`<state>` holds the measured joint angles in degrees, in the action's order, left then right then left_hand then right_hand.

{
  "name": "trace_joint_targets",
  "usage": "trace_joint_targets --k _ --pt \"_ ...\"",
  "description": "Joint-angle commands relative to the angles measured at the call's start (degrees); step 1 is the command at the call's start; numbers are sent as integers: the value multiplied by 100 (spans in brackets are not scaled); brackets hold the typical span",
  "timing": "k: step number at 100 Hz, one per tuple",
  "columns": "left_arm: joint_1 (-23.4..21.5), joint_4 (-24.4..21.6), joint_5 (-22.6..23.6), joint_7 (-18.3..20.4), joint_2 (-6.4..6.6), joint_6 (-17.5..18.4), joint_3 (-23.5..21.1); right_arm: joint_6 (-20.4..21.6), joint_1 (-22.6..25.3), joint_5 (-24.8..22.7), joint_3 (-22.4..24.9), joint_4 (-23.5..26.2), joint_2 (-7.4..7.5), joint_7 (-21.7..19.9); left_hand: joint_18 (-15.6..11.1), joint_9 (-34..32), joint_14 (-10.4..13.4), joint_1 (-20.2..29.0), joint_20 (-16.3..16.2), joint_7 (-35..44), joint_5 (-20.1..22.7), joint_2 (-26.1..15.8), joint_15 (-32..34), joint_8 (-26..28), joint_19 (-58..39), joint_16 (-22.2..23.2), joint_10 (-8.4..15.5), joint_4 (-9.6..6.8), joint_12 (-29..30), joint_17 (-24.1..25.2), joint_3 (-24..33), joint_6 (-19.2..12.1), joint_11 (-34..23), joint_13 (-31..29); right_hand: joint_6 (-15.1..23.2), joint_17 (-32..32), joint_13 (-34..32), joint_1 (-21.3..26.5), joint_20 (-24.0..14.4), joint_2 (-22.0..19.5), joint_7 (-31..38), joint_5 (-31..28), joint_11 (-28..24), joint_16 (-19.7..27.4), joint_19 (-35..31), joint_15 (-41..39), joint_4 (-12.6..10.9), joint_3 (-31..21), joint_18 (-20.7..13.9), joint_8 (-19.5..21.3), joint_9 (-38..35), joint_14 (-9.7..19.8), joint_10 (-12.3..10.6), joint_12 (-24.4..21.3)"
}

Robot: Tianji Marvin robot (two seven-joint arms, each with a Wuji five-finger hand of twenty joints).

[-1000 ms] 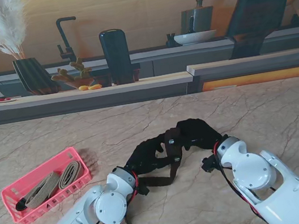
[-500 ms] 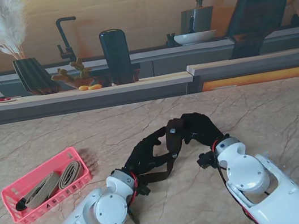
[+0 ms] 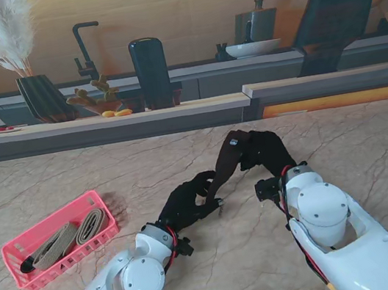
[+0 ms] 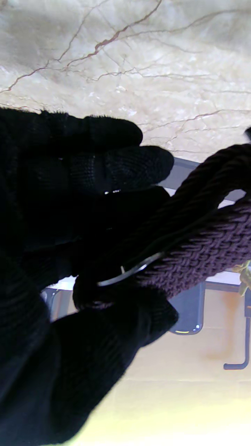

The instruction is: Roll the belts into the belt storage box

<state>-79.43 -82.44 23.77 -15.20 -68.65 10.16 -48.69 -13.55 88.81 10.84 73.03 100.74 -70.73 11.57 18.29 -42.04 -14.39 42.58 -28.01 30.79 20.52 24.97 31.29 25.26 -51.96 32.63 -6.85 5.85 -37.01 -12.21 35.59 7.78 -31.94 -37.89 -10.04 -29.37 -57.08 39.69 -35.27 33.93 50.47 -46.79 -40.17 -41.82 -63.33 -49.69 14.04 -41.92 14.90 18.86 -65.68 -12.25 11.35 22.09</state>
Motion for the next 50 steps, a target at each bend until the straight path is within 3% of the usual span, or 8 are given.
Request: trace_joint_targets --k 1,6,13,24,29,32,38,50 --pt "-66 -42 -163 36 -99 -1 -8 -44 -5 21 47 136 -72 53 -63 -606 215 559 15 463 258 298 341 183 -276 157 286 112 -692 -115 -158 -187 -208 -433 1544 -48 -86 531 -53 -681 445 -144 -176 -33 -80 -152 -188 -438 -285 175 -32 350 -112 41" --pt "-77 -45 -262 -10 -129 7 -12 -75 -5 97 69 163 -88 94 -68 -1092 241 885 3 695 475 321 562 268 -345 210 385 149 -1033 -175 -441 -223 -182 -701 1561 -47 -83 532 -47 -695 451 -132 -185 -29 -79 -154 -195 -418 -290 184 -21 358 -123 38" --pt "-92 -59 -390 -40 -160 -6 -23 -113 -5 202 93 193 -109 148 -75 -1300 252 833 -29 876 609 246 855 338 -432 290 449 151 -1131 -219 -536 -226 -677 -920 1571 -49 -81 536 -39 -710 456 -121 -195 -25 -76 -154 -205 -400 -304 190 -17 379 -136 35" --pt "-83 -69 -540 -72 -202 -51 -22 -162 14 531 122 255 -154 240 -92 -1346 237 240 -80 913 703 181 1298 331 -539 420 638 138 -1144 -217 -244 -186 -1870 -1122 1598 -56 -77 547 -25 -715 467 -105 -204 -17 -69 -151 -214 -369 -326 201 -5 387 -150 27" --pt "-52 -28 -552 -187 -246 -71 12 -214 33 723 133 294 -175 275 -77 -1319 219 -227 -133 826 703 120 1511 259 -638 498 707 -52 -1151 -219 33 -157 -2335 -1155 1591 -57 -80 551 -21 -709 475 -110 -209 -15 -68 -152 -215 -363 -327 203 -10 381 -142 24" --pt "-25 7 -549 -252 -270 -78 37 -249 46 833 135 314 -187 293 -54 -1244 185 -396 -145 699 648 121 1510 181 -652 501 678 -77 -1099 -184 27 -143 -2372 -1087 1593 -55 -82 558 -18 -706 476 -109 -213 -14 -67 -154 -217 -364 -323 202 -15 378 -142 23" --pt "18 53 -546 -327 -304 -140 85 -323 72 1027 131 350 -209 326 -30 -840 66 -485 -127 305 400 45 1200 -31 -565 432 450 -97 -929 -1 -237 -109 -1902 -704 1579 -55 -85 556 -15 -705 480 -111 -215 -13 -66 -157 -216 -359 -320 198 -15 371 -131 20" --pt "120 211 -530 -478 -374 -140 196 -441 126 1361 98 388 -244 374 -25 410 3 -598 11 -421 -349 -201 224 -370 -208 132 35 -168 178 450 -898 -104 46 324 1574 -61 -98 562 -12 -699 486 -116 -223 -15 -75 -174 -216 -360 -318 183 -22 360 -122 13"
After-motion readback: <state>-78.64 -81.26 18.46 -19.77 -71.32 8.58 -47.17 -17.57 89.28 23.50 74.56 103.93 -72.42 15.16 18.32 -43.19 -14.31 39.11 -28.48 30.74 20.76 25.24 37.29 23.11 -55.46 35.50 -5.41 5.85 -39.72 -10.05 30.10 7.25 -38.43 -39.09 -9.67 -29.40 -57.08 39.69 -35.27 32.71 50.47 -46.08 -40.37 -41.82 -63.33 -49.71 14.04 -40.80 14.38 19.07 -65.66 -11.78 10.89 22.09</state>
